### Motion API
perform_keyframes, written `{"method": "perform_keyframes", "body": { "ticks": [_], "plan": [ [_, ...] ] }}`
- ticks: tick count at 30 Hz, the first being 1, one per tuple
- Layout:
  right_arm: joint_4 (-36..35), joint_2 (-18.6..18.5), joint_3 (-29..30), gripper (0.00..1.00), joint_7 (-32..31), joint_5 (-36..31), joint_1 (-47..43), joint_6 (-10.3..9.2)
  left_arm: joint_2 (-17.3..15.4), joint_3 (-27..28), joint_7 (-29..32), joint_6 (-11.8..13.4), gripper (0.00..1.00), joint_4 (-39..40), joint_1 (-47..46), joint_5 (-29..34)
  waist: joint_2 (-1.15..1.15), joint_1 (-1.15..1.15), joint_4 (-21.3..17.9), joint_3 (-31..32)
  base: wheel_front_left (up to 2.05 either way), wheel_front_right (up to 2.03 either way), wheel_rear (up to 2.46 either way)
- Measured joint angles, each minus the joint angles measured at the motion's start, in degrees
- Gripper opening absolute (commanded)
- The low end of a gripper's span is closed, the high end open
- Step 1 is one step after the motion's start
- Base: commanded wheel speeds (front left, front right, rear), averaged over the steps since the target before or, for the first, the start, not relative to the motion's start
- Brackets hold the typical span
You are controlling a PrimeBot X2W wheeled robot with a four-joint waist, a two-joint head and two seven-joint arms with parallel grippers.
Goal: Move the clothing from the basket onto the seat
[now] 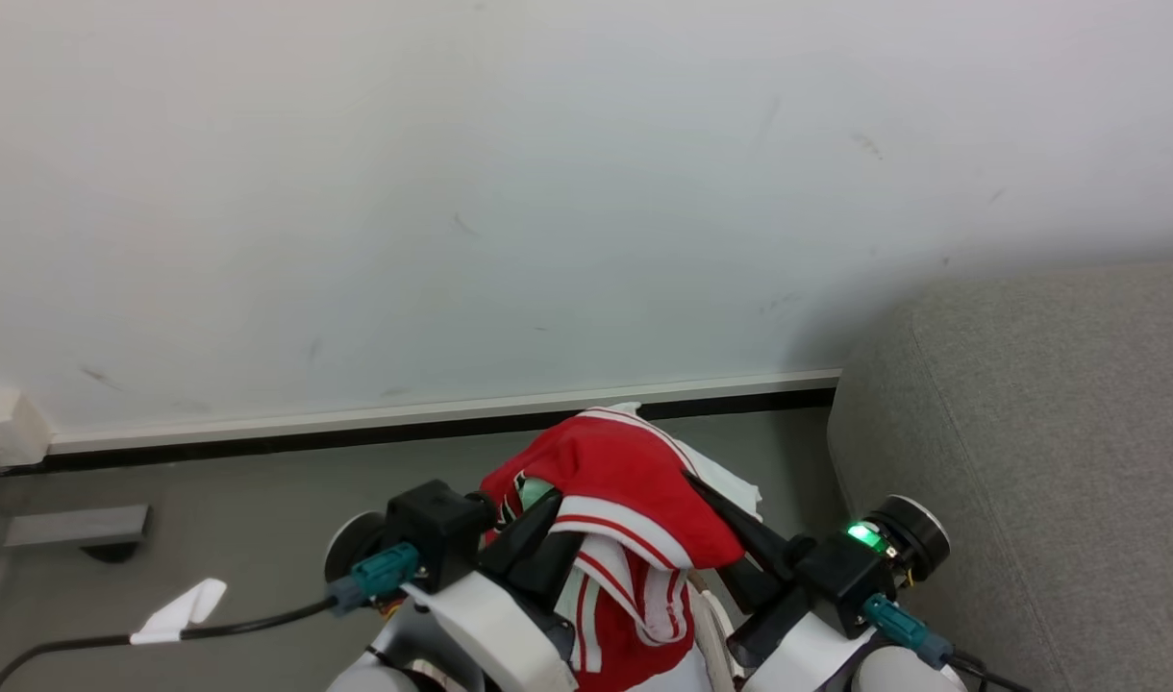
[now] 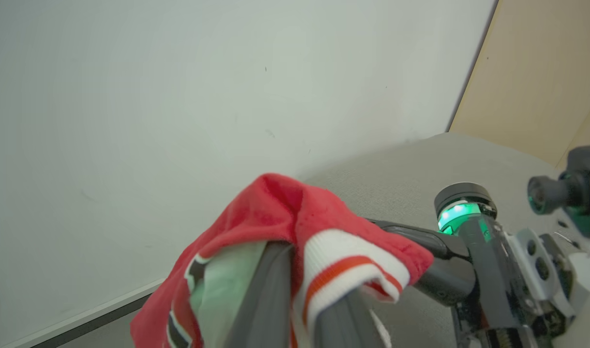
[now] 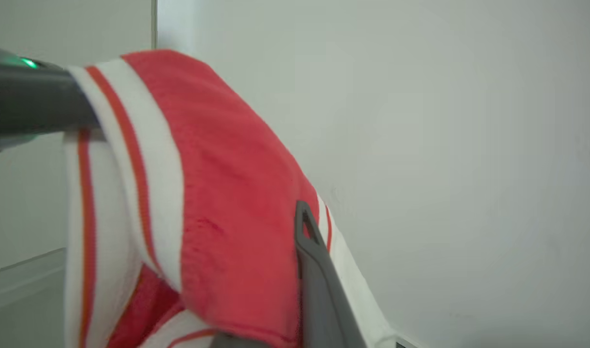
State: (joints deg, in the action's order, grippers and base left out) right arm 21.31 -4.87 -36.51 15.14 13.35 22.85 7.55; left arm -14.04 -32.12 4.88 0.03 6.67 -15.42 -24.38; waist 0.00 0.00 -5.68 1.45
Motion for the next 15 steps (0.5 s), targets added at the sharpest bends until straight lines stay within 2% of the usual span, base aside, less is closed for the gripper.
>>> {"method": "perform_keyframes", "body": {
  "ticks": [1, 7, 15],
  "plan": [
    [-0.1, 0.1, 0.4, 0.00, 0.0, 0.6, -0.2, 0.00, 0.0, 0.0, -0.1, 0.0, 1.00, -0.3, 0.0, 0.0, 0.00, 0.00, -0.1, -0.1, 0.00, 0.00, 0.00],
    [-0.9, 0.5, 3.9, 0.00, 0.0, 2.9, -0.6, 0.00, -0.3, 0.1, -2.0, 0.5, 1.00, -1.7, 0.1, 0.5, 0.00, 0.00, -1.6, -0.5, 0.00, 0.00, 0.00],
    [-2.9, -0.4, 10.3, 0.00, 0.0, 2.9, -0.6, 0.00, 0.2, -1.6, -3.9, 0.0, 1.00, -3.2, 0.5, 1.3, 0.00, 0.00, -5.7, -1.2, 0.00, 0.00, 0.00]
  ]
}}
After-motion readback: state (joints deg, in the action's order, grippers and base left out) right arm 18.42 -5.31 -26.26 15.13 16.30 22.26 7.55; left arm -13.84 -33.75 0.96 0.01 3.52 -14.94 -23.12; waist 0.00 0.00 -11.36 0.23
